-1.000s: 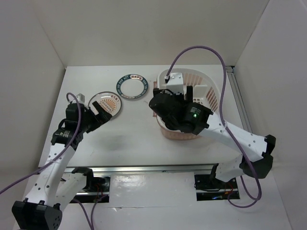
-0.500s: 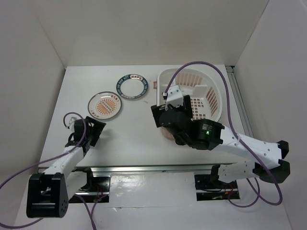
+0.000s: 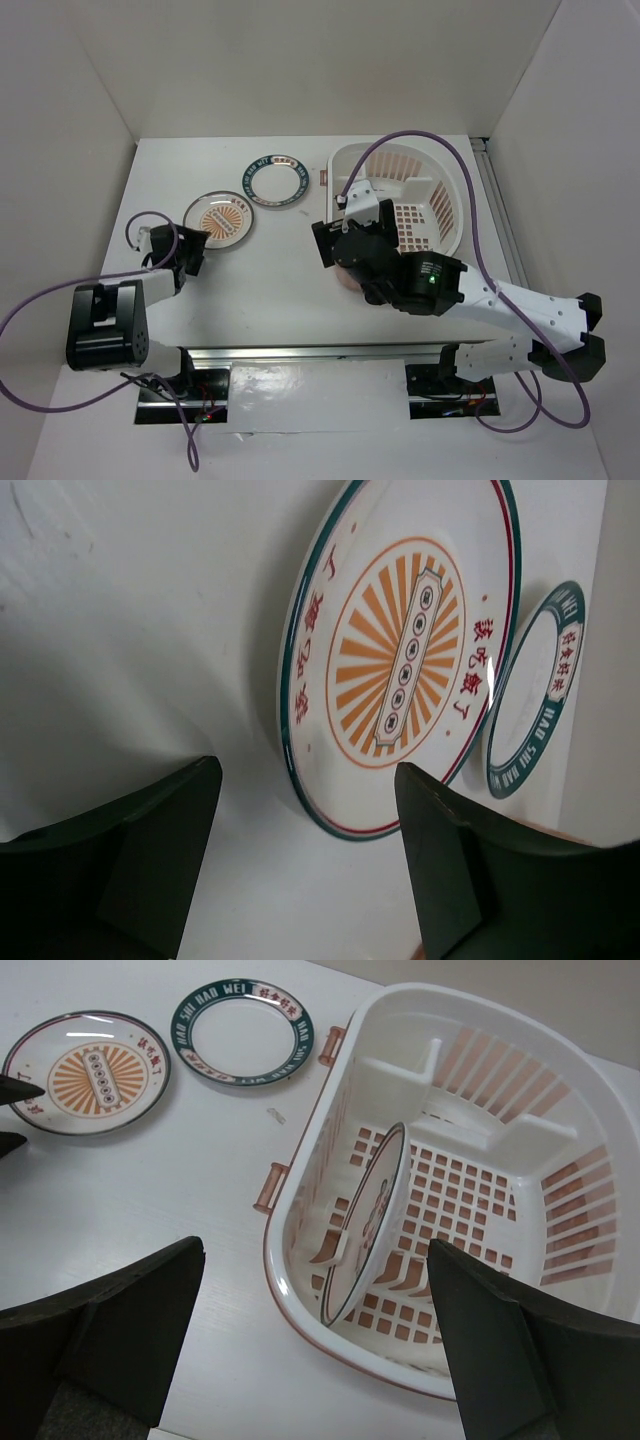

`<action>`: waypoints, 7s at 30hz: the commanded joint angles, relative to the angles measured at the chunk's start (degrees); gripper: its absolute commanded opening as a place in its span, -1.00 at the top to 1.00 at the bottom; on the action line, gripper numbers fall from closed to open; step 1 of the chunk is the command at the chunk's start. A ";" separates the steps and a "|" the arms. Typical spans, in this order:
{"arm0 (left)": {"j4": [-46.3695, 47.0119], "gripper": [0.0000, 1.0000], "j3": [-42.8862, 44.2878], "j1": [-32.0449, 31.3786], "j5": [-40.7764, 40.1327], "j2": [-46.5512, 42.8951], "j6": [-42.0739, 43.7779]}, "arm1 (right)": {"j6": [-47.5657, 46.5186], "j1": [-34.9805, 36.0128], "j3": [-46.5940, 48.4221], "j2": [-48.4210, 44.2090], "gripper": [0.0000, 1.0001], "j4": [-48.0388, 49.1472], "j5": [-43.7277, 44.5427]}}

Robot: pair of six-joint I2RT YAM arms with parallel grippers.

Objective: Load the plates into the dish rack

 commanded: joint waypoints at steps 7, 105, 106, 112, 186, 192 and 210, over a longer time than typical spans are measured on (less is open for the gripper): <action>-0.39 -0.30 3.32 1.59 0.43 8.01 -0.72 | 0.13 1.01 -0.55 -1.19 -0.98 3.94 3.12; -36.77 -1.00 12.12 3.52 40.43 -38.13 34.26 | 3.65 -28.26 13.62 2.15 1.00 -17.51 6.11; -36.77 -1.00 12.12 3.52 40.95 -38.13 34.26 | 3.65 -28.26 12.55 2.85 1.00 -16.89 6.11; -36.77 -1.00 12.12 3.52 40.95 -38.75 34.26 | 3.65 -28.79 9.04 4.97 1.00 -13.73 5.15; -37.39 -1.00 11.59 5.63 42.89 -40.33 34.26 | 22.45 -21.23 4.88 13.05 -0.86 -25.04 4.61; -34.41 -1.00 10.19 5.63 39.46 -36.64 31.46 | 21.77 -18.51 9.38 7.52 -1.00 -26.92 4.62; 20.43 -1.00 5.52 -4.47 21.98 12.90 5.53 | -2.14 -16.83 -0.81 -6.02 -1.00 6.41 -31.86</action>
